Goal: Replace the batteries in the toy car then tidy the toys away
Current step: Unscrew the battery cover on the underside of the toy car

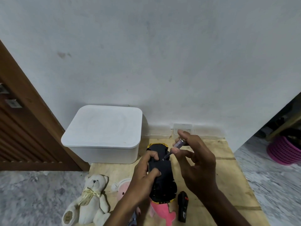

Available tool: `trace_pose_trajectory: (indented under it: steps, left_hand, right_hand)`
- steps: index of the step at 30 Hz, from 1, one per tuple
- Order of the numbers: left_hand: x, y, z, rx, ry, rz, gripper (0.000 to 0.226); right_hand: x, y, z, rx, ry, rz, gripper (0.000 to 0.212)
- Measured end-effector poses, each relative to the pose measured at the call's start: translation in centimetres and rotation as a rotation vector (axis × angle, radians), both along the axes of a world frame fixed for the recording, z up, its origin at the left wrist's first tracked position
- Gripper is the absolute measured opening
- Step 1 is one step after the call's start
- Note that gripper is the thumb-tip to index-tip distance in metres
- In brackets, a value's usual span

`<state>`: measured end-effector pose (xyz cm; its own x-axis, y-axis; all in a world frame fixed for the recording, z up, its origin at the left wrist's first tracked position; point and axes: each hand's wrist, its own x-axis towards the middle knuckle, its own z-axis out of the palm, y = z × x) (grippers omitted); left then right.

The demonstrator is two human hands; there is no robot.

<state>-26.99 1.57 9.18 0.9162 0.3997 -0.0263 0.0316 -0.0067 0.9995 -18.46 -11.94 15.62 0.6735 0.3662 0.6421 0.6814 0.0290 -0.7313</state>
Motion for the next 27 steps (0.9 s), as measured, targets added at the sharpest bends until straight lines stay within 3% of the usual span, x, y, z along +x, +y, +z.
trace_pose_trajectory:
  steps: [9, 14, 20, 27]
  left_hand:
    - [0.0, 0.6, -0.3, -0.027, 0.012, 0.013, 0.031]
    - [-0.1, 0.9, -0.5, -0.010, 0.015, 0.019, 0.034]
    - [-0.1, 1.2, -0.3, -0.002, 0.003, 0.020, 0.033]
    - [-0.1, 1.7, 0.2, -0.031, -0.009, 0.033, 0.027]
  right_hand:
    - [-0.1, 0.7, 0.2, -0.035, 0.005, -0.034, 0.046]
    - [-0.1, 1.0, -0.1, -0.052, 0.027, 0.006, 0.059]
    - [-0.1, 1.5, 0.5, -0.031, 0.003, -0.036, 0.045]
    - [-0.3, 2.0, 0.6, -0.026, 0.016, -0.046, 0.054]
